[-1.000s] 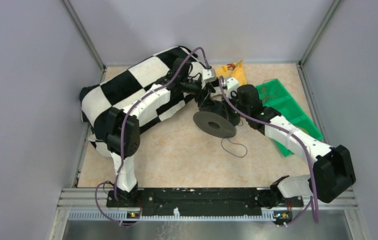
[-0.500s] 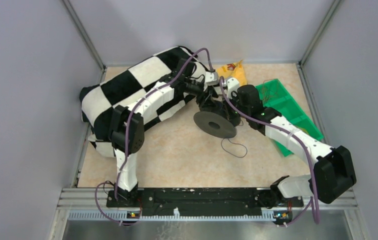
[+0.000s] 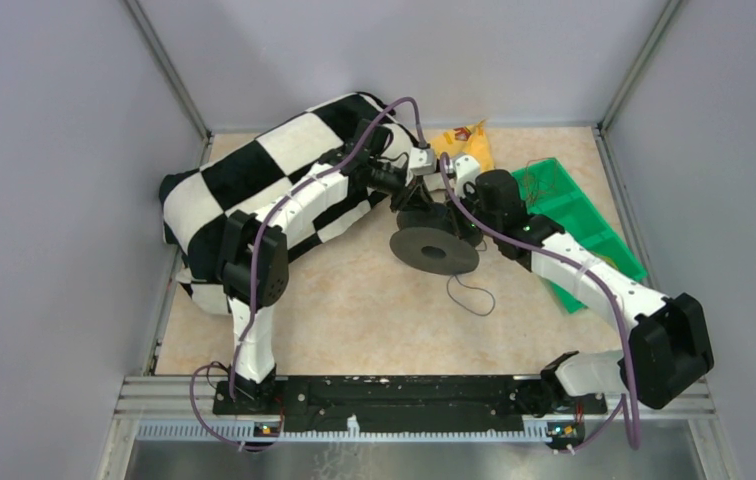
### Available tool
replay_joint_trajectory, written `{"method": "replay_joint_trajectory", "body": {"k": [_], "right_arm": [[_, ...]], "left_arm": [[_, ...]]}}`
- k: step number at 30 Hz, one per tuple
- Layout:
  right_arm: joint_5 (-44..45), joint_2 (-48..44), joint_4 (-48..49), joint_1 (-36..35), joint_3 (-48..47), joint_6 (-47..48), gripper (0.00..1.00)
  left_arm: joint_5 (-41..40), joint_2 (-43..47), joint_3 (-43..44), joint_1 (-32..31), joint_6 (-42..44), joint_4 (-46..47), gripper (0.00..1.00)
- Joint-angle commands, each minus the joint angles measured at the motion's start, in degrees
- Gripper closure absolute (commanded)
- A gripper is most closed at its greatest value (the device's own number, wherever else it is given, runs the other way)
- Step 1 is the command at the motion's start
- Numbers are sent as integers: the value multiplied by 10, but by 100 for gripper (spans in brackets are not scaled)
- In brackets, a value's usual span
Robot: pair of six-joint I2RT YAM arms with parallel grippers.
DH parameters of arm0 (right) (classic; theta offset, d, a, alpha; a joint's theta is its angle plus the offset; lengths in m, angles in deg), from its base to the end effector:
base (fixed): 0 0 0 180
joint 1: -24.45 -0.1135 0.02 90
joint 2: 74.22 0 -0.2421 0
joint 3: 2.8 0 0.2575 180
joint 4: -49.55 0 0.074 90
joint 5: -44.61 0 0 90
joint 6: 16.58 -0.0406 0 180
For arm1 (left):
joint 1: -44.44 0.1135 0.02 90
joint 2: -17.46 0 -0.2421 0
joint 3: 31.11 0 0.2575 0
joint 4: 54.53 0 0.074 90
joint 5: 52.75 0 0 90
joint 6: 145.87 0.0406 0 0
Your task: Wrap the cables
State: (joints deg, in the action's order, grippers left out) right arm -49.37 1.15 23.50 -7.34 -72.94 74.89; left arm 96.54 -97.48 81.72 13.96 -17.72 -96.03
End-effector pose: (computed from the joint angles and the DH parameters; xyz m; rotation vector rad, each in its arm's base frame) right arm 0.2647 0.1674 0.2648 -0.6523 2.0378 0.3865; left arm 0.3684 -0.2573 0.2582 1.5668 1.4098 -1.1041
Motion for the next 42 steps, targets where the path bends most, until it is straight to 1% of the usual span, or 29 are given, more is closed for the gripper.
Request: {"method": "replay_joint_trajectory", "body": {"k": [1, 3, 6, 7, 9, 10, 11, 12, 14, 15, 16, 19, 21, 23, 26, 27, 28, 29, 31, 33, 35, 38, 40, 42], "right_arm": [[6, -22, 12, -5, -7, 2, 100], [7, -21, 9, -6, -9, 2, 100], [23, -22, -4, -5, -17, -8, 100], [31, -23, -11, -5, -20, -18, 94], [50, -25, -32, -5, -32, -39, 69], [62, -28, -43, -5, -38, -48, 53], [75, -33, -54, -6, -41, -56, 41], [85, -43, -60, -5, -41, -63, 33], [112, -68, -68, -6, -39, -75, 8], [126, -87, -72, -5, -37, -78, 4], [145, -101, -76, -4, -34, -83, 2], [195, -140, -87, 1, -28, -97, 1], [230, -164, -95, 11, -23, -118, 1], [244, -186, -109, 38, -19, -150, 1], [193, -216, -127, 105, -6, -185, 1], [140, -223, -130, 124, 2, -180, 1], [106, -227, -135, 142, 8, -170, 1], [88, -227, -147, 144, 13, -163, 1], [46, -221, -161, 144, 23, -142, 1], [7, -208, -162, 144, 40, -136, 1], [-36, -194, -139, 144, 61, -134, 1], [-72, -178, -72, 144, 98, -156, 1], [-72, -164, -37, 144, 108, -178, 1], [-61, -146, -23, 143, 102, -197, 2]], "left_arm": [[22, 5, 1, -3, 18, 21, 87], [16, 8, -4, -2, 17, 26, 99], [9, 10, -9, -3, 11, 32, 100], [7, 12, -11, -3, 8, 34, 100], [-2, 19, -20, -3, -3, 44, 100], [-14, 24, -25, -3, -13, 52, 100], [-24, 29, -30, -3, -26, 61, 100], [-33, 39, -35, -2, -42, 67, 100], [-59, 54, -45, -1, -70, 81, 100], [-68, 63, -52, -1, -80, 89, 100], [-78, 71, -58, 0, -90, 97, 100], [-120, 94, -72, 1, -127, 119, 100], [-162, 111, -77, 1, -162, 136, 100], [-212, 128, -83, 1, -203, 155, 100], [-312, 160, -93, 3, -275, 182, 100], [-372, 170, -94, 3, -300, 184, 100], [-410, 178, -86, 6, -321, 175, 100], [-436, 182, -72, 10, -340, 154, 100], [-445, 182, -31, 25, -375, 95, 100], [-420, 188, -13, 39, -414, 64, 100], [-420, 207, -29, 49, -450, 66, 100], [-430, 240, -89, 67, -473, 113, 100], [-419, 250, -101, 78, -482, 116, 100], [-405, 260, -101, 83, -492, 111, 100]]}}
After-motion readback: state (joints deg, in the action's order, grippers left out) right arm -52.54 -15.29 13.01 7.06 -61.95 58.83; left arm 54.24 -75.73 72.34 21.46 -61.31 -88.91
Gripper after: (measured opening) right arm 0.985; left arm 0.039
